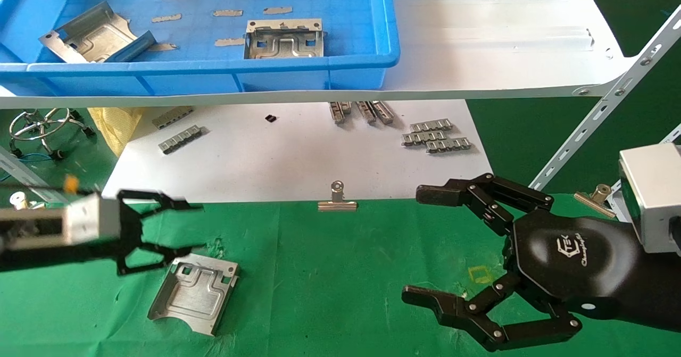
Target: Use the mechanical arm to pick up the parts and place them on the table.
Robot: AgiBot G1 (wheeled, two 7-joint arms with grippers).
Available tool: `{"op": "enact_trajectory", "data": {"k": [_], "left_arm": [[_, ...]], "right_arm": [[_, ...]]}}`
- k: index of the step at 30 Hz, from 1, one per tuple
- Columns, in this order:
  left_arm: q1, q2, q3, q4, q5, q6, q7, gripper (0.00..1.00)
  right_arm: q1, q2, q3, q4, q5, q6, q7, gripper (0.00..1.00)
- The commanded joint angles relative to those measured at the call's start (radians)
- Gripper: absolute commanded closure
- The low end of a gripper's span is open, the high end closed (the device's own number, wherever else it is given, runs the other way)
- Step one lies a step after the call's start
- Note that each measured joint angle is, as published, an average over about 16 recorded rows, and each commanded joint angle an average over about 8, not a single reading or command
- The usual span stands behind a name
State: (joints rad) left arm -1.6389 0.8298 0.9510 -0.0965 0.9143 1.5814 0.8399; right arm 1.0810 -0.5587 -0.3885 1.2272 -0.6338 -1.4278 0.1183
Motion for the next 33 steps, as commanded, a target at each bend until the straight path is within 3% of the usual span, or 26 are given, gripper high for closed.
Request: {"op": "enact_trajectory", "data": {"k": [1,6,17,33], "left_arm": [[0.005,-0.006,-0.014,0.017,-0.027,0.001,-0.053,0.0],[0.03,-0.007,-0.027,0.037,-0.056,-0.001,-0.119,0.0],[0.04,-0.01,-0.038,0.016,-0.059,-0.004,-0.132,0.0],[0.17,-0.062,-0.196,-0.282,-0.09,-0.024,-0.354,0.0]], "right_arm": [[0.0,0.0,0.0,0.0,0.0,0.0,0.0,0.0],[0.0,0.0,0.0,0.0,0.0,0.0,0.0,0.0],[0.0,0.0,0.0,0.0,0.0,0.0,0.0,0.0],[0.0,0.0,0.0,0.0,0.0,0.0,0.0,0.0]]}}
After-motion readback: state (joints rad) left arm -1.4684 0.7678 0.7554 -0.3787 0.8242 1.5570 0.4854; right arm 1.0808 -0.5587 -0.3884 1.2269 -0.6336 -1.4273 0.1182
